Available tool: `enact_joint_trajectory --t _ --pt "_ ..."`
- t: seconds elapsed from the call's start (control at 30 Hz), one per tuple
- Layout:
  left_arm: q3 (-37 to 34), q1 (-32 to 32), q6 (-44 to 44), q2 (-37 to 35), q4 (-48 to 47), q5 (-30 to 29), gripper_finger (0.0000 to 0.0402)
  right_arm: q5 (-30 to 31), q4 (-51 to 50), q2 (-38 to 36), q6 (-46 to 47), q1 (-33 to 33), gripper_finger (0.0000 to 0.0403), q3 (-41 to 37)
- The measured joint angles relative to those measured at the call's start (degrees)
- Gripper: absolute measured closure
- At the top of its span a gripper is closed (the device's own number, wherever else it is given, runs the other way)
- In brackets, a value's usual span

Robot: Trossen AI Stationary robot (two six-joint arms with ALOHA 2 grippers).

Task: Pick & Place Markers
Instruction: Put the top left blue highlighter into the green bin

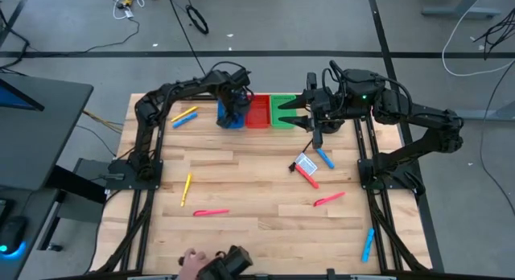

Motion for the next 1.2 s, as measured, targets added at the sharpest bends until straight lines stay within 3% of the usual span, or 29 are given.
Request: enact_joint_trajectory --t 0.27,0.53,0.9,1.2 --pt "0.0 2.6 -7.9 -1.8 0.4 0.9 0.0236 0.0 0.0 0.0 0.0 0.0 0.0263 0.0" --pt "0.0 5.8 -18.6 -8.8 3.8 13.1 0.0236 1.8 0.0 0.0 0.0 0.0 0.0263 0.0" --pt "0.0 6.2 -35.5 -18.5 5.7 18.6 0.0236 4.5 0.1 0.0 1.5 -0.1 0.0263 0.0" --pt "0.0 5.8 -47.7 -26.4 10.0 30.8 0.0236 4.5 0.8 0.0 9.0 -1.8 0.0263 0.0"
